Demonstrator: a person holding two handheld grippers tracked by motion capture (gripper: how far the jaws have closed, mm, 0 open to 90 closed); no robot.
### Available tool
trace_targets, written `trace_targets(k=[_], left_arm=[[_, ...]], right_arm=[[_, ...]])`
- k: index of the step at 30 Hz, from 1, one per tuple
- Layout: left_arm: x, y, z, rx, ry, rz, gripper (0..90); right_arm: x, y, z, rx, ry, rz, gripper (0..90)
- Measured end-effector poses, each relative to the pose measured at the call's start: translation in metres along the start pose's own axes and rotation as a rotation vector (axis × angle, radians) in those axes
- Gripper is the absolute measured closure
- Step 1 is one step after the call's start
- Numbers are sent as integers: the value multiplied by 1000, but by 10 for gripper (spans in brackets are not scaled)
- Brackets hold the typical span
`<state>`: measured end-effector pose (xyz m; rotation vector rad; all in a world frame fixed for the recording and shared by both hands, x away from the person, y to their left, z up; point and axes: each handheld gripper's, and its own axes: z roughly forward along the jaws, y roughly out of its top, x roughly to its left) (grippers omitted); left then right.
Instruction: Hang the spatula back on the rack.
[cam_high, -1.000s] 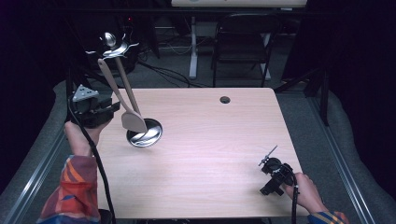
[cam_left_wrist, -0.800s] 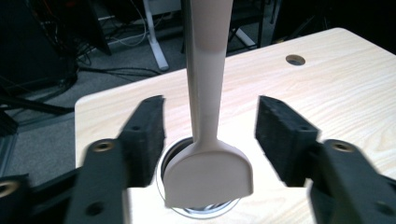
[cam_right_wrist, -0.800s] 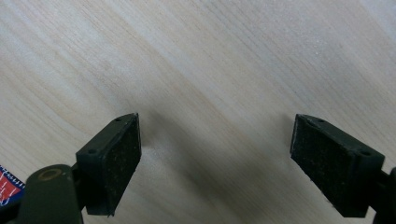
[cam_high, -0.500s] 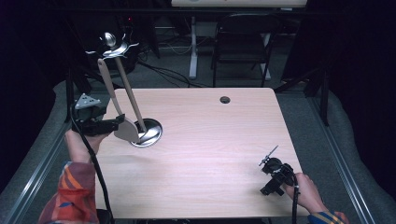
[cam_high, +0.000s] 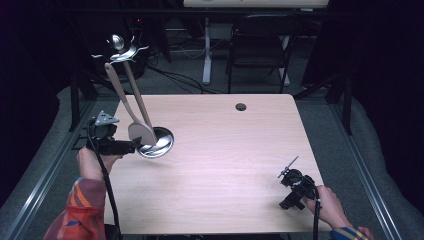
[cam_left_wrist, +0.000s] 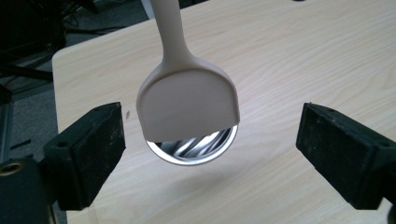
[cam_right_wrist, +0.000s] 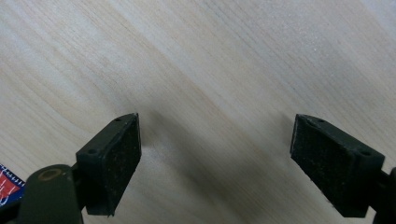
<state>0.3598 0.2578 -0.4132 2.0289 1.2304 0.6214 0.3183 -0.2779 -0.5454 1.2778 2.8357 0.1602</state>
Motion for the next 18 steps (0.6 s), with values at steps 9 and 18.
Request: trace_targets(k=[9,18], left_arm=[[-3,-21,5,70,-4,-2,18],[-6,-38,13,123,-19,-7,0]], right_arm=[[1,0,1,-4,5,5,160],[1,0,0,-3,4,1,160]])
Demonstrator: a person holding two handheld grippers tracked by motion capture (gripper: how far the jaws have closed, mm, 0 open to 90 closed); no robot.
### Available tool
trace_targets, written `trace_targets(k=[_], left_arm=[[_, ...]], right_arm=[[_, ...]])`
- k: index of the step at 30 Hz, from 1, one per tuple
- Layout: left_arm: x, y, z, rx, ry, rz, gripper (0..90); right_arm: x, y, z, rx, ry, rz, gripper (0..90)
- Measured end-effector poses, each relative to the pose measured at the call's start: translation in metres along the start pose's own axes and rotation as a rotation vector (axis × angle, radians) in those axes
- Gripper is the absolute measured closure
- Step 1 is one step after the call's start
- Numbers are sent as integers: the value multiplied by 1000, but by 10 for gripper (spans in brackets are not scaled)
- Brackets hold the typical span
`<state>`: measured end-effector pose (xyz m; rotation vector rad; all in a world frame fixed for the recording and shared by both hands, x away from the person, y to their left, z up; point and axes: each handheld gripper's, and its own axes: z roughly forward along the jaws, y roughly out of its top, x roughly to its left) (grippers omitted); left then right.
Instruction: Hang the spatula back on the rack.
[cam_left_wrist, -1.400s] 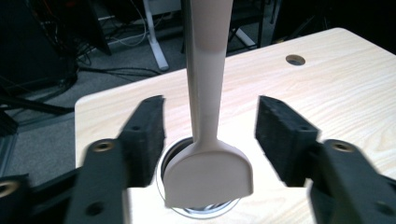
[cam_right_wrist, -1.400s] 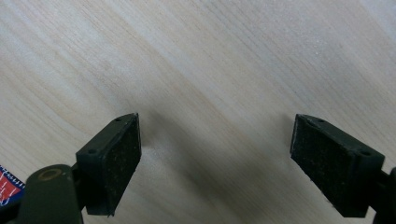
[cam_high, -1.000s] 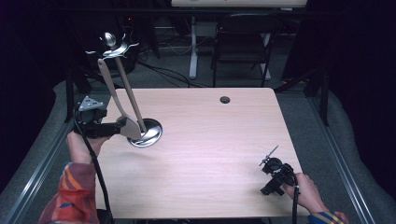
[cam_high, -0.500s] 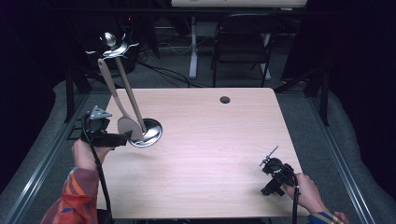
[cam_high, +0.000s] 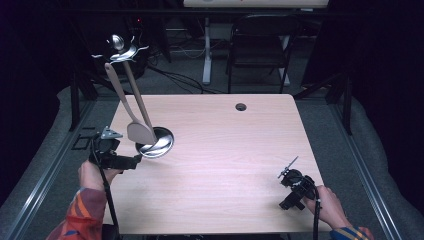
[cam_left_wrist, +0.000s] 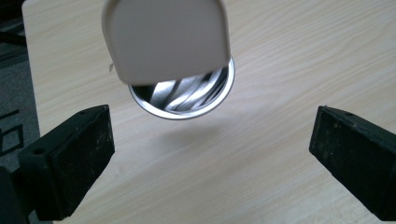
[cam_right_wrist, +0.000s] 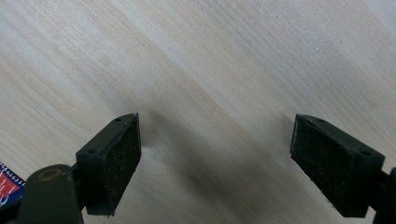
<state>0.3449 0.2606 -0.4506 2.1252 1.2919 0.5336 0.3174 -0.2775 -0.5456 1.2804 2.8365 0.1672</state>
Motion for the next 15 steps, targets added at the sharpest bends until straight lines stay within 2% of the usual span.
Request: trace_targets(k=[4,8,10,11,14,15], left_arm=[[-1,-7,7,37,-14,5,0],[-4,-13,14,66,-27,17,0],[-5,-15,16,78,-31,22,0],[-6,-17,18,92,-43,25,0],[-6,-19,20,108,-60,26,2],[-7,-21,22,107,-68,22,2]], right_arm=[[-1,0,0,9,-2,-10,160],[0,0,1,-2,8,-1,160],[0,0,0,4,8,-6,160],[-1,1,0,16,-3,-24,160],[0,0,1,5,-1,-9,160],[1,-1,2,-15,2,-5,160]])
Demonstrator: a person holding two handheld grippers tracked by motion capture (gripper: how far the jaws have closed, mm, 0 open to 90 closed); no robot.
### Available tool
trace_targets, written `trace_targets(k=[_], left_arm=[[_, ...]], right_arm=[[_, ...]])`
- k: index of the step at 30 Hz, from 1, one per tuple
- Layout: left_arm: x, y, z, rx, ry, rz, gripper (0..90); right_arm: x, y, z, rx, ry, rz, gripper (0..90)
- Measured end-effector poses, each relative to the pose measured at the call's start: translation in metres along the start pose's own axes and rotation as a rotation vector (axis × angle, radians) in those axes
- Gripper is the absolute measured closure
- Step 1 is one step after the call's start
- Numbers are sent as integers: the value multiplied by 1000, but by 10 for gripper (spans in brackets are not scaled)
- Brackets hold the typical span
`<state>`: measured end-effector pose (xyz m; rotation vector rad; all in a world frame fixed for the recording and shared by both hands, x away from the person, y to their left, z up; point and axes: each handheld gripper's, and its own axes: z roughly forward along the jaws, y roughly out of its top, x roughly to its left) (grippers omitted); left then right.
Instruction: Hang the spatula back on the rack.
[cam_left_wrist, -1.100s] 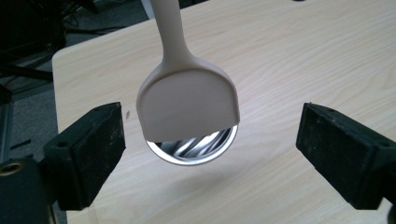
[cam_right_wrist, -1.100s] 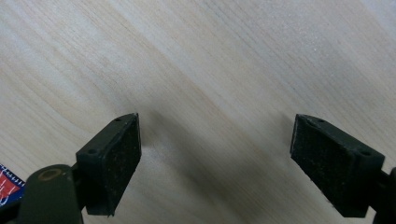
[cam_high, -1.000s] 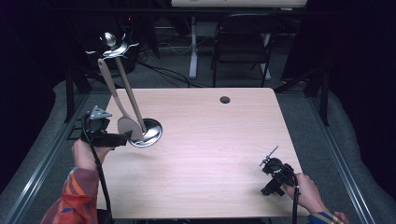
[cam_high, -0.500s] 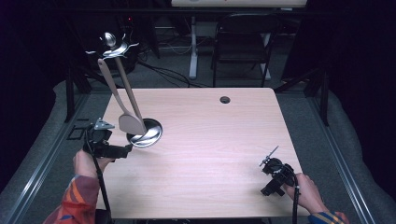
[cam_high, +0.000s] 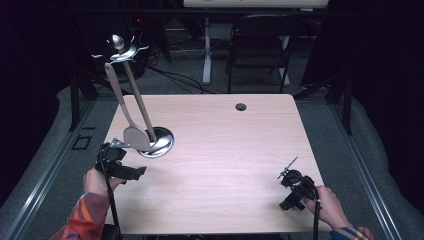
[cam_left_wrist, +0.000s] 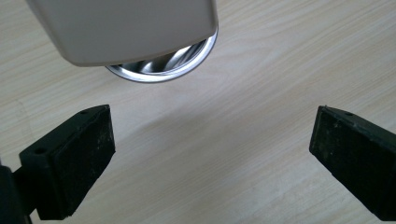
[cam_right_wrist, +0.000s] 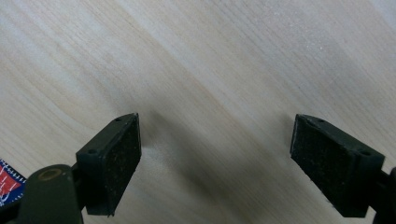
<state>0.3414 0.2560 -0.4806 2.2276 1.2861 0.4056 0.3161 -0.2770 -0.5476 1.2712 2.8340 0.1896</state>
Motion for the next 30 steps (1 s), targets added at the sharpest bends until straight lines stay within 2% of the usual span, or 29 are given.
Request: trace_targets(k=[3,8,9,10,11,12,15,18,19,20,21,23,30], left_arm=[[-2,-3,2,-13,19,7,1],[-3,-9,6,-9,11,10,0],[-3,-10,9,1,5,12,0],[-4,-12,13,25,9,20,0],[-4,-12,13,25,9,20,0],[-4,-13,19,55,0,30,0],[-6,-13,29,93,-27,42,0],[-6,-14,38,152,-54,62,0],[-6,-14,38,152,-54,62,0],[-7,-15,44,201,-70,74,0],[-7,-15,44,201,-70,74,0],[-6,-17,50,244,-78,81,0],[-5,-17,51,243,-94,83,0]], right_arm=[[0,0,-1,6,2,-7,160],[0,0,-1,8,1,-11,160],[-1,1,-3,23,-2,-23,160],[0,0,-1,9,1,-12,160],[0,0,-1,9,1,-12,160],[1,0,-2,18,-3,-18,160],[0,1,-2,33,-4,-35,160],[1,1,-2,27,-3,-24,160],[1,1,-2,27,-3,-24,160],[0,1,-3,40,-7,-38,160],[0,1,-3,40,-13,-42,160],[1,1,-3,37,-10,-42,160],[1,2,-2,29,-6,-33,160]])
